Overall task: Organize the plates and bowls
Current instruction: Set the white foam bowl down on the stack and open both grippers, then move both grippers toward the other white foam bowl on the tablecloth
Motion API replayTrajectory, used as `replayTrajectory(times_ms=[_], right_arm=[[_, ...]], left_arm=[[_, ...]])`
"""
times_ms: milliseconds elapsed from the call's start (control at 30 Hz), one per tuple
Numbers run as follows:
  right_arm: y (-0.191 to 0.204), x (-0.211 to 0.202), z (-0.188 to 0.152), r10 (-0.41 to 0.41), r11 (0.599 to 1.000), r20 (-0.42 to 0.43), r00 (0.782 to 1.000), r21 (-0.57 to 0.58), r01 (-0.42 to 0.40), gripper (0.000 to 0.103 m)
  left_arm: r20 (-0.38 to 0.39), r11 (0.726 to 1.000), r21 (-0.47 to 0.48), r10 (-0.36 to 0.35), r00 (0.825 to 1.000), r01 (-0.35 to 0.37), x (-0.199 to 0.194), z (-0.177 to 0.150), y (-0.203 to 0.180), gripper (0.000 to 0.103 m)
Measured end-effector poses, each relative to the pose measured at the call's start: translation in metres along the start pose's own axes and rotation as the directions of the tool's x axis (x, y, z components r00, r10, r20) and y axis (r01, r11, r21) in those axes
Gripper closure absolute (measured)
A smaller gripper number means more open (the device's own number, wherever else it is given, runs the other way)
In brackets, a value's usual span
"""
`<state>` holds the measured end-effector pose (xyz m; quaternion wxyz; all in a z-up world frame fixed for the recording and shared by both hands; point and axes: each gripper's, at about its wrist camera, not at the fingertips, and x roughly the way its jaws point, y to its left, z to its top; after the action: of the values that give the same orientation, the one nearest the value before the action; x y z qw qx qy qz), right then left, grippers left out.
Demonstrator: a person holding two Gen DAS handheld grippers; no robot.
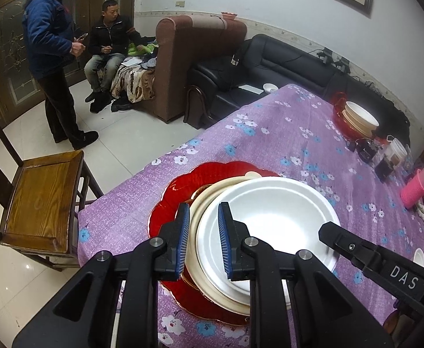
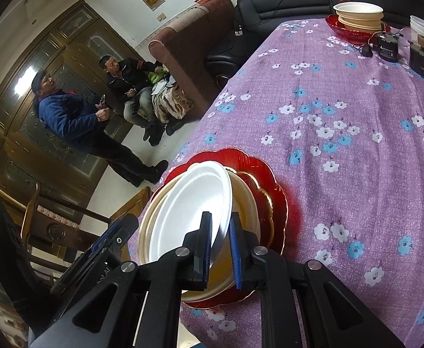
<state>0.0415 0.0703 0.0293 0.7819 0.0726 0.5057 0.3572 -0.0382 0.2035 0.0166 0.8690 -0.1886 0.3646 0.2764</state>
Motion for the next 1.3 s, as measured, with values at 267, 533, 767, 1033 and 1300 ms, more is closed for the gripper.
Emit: replayTrajectory(times_ms=[267,533,767,1033,1300], right_arm=[[0.006,-0.007,0.002,-0.050,0.998,0.047,0.998,-0.041,0.052,0.069],[0.000,-0.022,0.004,-0.077,0.997,0.113,0.991,-0.020,0.080,0.037],[-0.005,-0.030,0.002,-0.067,0.998,0.125,0.990,-0.003,0.068,0.027],[-0.024,-0.048,-0.004,-0.049,0.998,0.152,0.987,0.037,0.044,0.020],[-0.075,-0.067,-0.018,-0.056,0.982,0.169,0.984,0.188,0.023,0.018]], left_arm=[[0.029,1.000,0.004,-0.015,0.999,0.014,-0.008,0.003,-0.006,0.050],[0.037,1.000,0.024,-0.021,0.999,0.020,-0.011,0.004,-0.013,0.043],[0.040,0.999,0.042,-0.028,0.999,0.026,-0.015,0.003,-0.017,0.043],[0.104,1.000,0.024,-0.021,0.994,0.018,-0.029,0.002,-0.019,0.036],[0.131,0.990,0.083,-0.128,0.983,0.118,-0.038,-0.010,-0.054,0.027]])
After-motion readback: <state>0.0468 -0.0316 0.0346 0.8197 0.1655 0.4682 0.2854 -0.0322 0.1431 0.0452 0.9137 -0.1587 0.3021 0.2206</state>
